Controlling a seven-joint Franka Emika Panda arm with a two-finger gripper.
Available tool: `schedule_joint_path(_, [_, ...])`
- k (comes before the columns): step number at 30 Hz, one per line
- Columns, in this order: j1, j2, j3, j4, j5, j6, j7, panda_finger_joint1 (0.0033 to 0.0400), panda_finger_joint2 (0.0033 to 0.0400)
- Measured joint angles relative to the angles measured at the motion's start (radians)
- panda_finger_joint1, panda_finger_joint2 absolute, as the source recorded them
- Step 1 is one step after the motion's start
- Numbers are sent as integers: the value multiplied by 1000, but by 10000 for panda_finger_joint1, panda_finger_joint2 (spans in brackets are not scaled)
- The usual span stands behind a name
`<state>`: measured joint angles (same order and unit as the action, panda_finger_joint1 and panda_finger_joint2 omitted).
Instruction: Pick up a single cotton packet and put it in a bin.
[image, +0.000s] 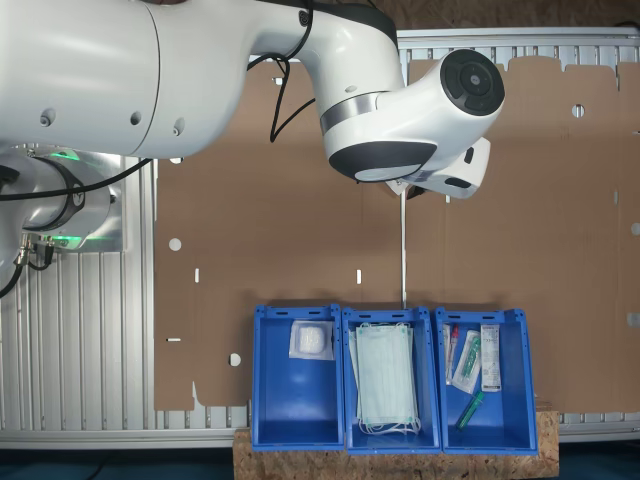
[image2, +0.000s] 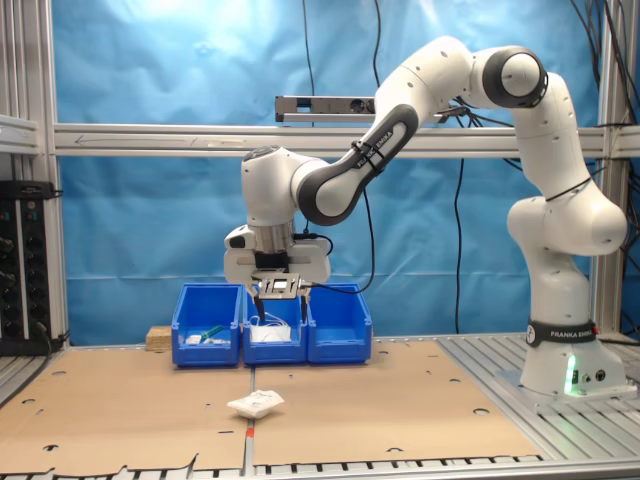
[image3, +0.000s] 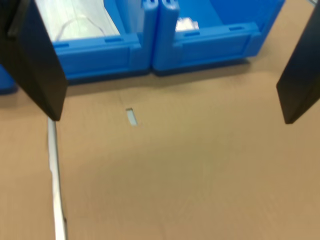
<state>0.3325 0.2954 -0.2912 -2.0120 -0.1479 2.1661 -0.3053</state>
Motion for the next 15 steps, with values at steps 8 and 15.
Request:
schedule_joint_path(8, [5, 57, 5, 27, 52, -7, 0, 400, 400])
schedule_joint_path(15, [5, 122, 6, 73, 75, -11, 0, 400, 400])
